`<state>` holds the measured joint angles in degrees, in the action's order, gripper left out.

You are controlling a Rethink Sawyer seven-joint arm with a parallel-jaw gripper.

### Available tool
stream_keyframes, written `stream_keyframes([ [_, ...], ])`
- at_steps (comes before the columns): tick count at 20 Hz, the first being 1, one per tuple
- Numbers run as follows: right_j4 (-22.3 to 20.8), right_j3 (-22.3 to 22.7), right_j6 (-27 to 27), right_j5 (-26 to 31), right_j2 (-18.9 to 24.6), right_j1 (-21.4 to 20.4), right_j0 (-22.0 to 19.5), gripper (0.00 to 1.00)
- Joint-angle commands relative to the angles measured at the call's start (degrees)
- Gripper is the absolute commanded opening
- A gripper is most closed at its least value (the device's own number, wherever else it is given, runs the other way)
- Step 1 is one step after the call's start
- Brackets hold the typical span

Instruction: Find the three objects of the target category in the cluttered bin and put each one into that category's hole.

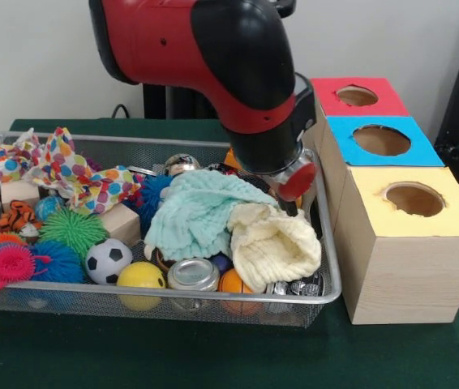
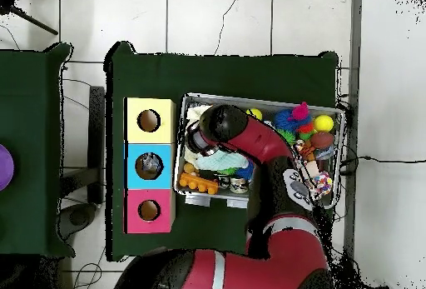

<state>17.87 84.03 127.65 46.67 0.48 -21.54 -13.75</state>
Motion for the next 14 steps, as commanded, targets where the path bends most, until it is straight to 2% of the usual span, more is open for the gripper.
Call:
stream_keyframes([
  [1, 5.34, 6.19, 13.91, -3.68, 2.49, -1.08, 0.96, 0.0],
  [3, 6.11, 6.14, 14.81, -3.4, 1.67, -1.52, 2.1, 0.0],
  [6, 4.76, 2.9, 14.3, -0.98, -1.12, -0.9, 2.91, 0.0],
  [9, 0.07, -3.43, 9.86, 4.18, -4.83, 0.5, 1.14, 0.0],
  [14, -6.39, -11.63, 0.94, 10.67, -7.0, 2.99, -2.99, 0.0],
])
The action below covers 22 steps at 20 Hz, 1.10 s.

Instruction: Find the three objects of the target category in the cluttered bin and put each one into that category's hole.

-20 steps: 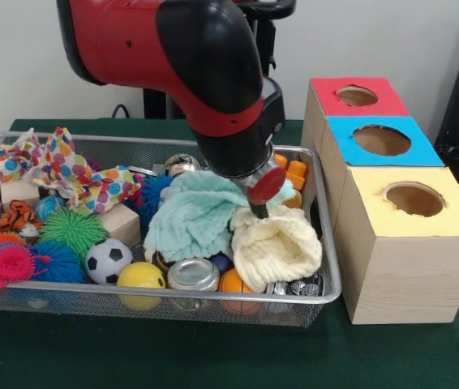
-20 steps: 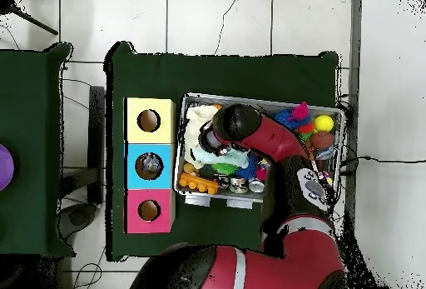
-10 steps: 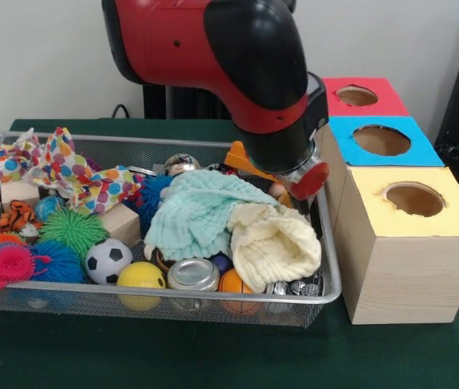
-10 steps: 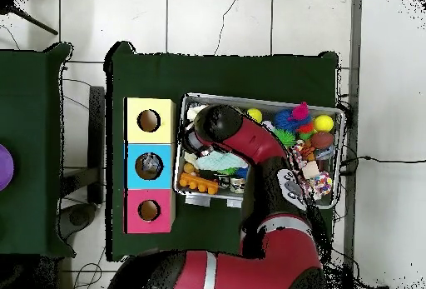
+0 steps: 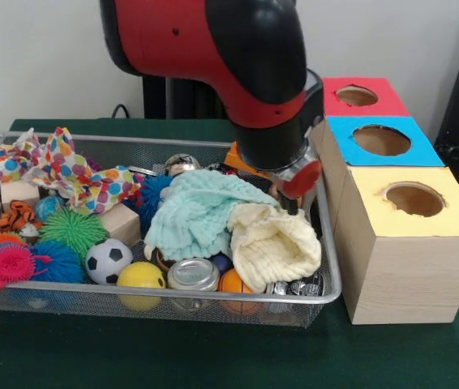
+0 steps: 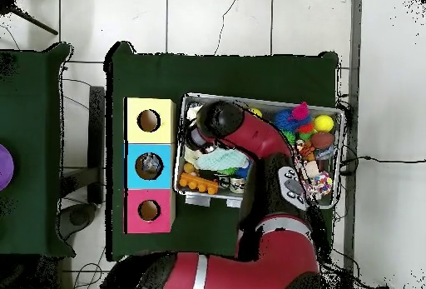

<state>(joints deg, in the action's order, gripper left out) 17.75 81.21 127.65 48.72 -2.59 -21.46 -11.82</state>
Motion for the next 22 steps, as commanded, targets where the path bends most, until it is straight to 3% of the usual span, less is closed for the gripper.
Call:
stream_keyframes([
  [1, -7.42, -10.23, -0.34, 9.28, -4.0, 3.41, -5.57, 0.0],
  [5, -11.28, -15.19, -4.56, 10.32, -3.15, 5.78, -8.25, 0.0],
  [15, -17.12, -27.47, -8.53, 11.47, 1.07, 13.33, -12.37, 0.0],
  [16, -17.08, -27.79, -8.6, 11.58, 1.71, 13.97, -12.7, 0.0],
  [22, -14.24, -19.46, -5.18, 2.63, 6.15, 15.0, -13.84, 0.0],
])
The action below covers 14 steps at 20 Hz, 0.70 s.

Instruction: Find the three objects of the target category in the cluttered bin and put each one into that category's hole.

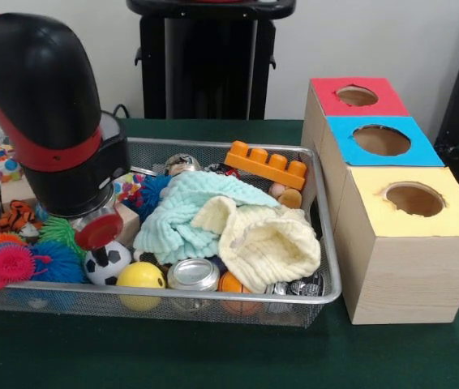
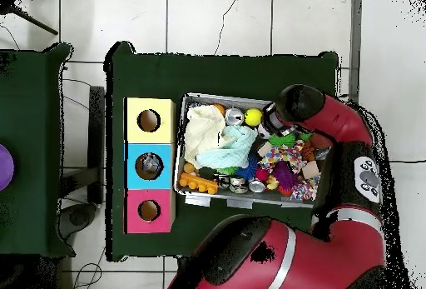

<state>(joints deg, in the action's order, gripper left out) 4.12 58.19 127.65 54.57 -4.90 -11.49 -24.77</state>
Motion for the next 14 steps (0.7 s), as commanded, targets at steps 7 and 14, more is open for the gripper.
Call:
stream_keyframes([
  [7, -0.59, 7.31, -4.2, -8.35, 10.28, 5.08, -2.27, 0.0],
  [14, -1.47, 11.39, -1.07, -8.47, 7.78, 0.25, -0.78, 0.0],
])
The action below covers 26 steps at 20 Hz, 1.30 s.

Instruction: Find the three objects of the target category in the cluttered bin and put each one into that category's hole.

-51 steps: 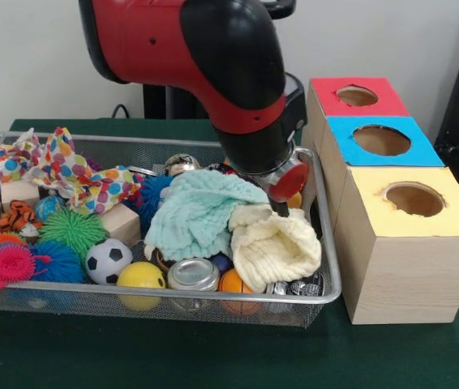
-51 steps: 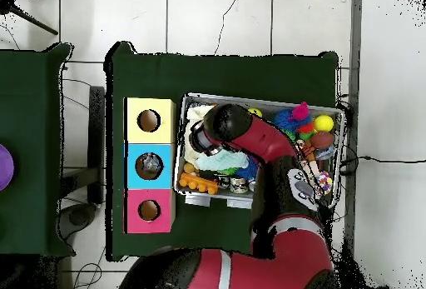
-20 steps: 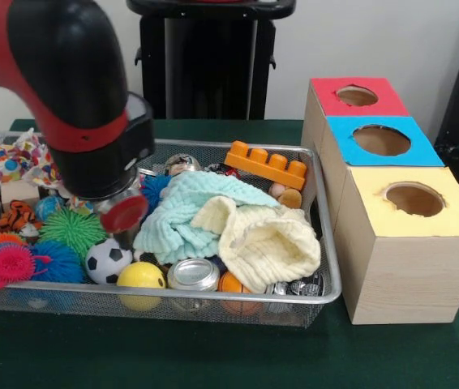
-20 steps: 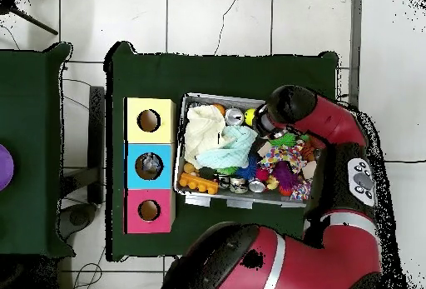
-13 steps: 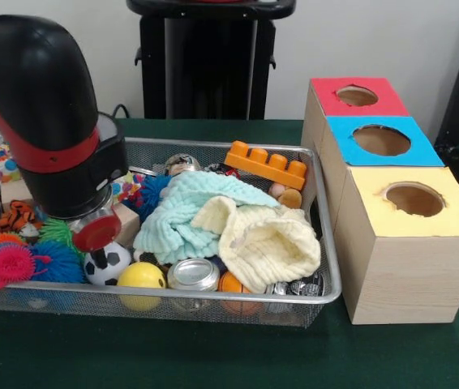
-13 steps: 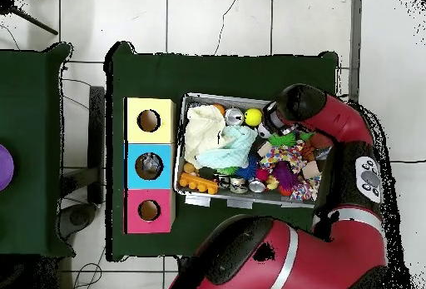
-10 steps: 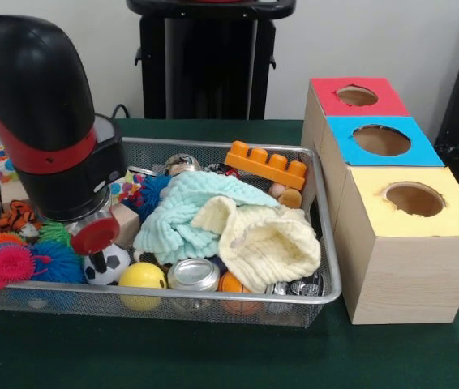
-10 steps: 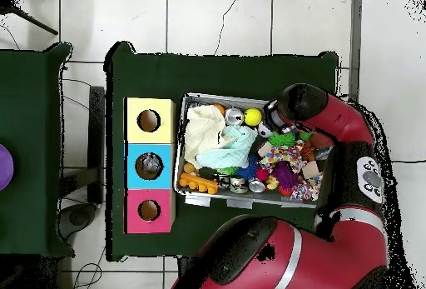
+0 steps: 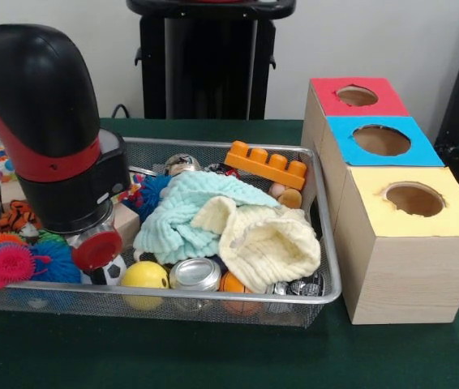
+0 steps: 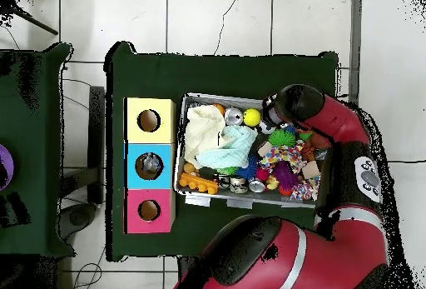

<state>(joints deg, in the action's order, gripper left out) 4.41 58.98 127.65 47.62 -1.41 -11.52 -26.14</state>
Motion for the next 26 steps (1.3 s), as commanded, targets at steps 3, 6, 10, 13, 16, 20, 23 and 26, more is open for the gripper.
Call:
stream_keyframes([
  [3, -1.91, 11.56, -0.6, 0.41, 3.13, -2.3, 1.16, 0.0],
  [6, -1.91, 13.27, 0.23, 1.19, 2.19, -5.36, 1.76, 0.0],
  [10, -1.18, 15.47, 1.83, 2.85, 1.34, -9.11, 2.48, 0.0],
  [13, -0.68, 16.41, 2.49, 4.6, 0.86, -11.4, 2.6, 0.0],
  [16, -0.41, 16.37, 2.5, 5.16, 1.14, -11.64, 2.31, 0.0],
  [20, -0.3, 15.41, 2.71, 2.8, 2.19, -9.16, 2.05, 0.0],
  [23, 0.06, 15.87, 3.76, -0.84, 2.97, -7.21, 2.04, 0.0],
  [26, 0.44, 16.7, 5.04, -3.19, 3.35, -6.42, 2.62, 0.0],
])
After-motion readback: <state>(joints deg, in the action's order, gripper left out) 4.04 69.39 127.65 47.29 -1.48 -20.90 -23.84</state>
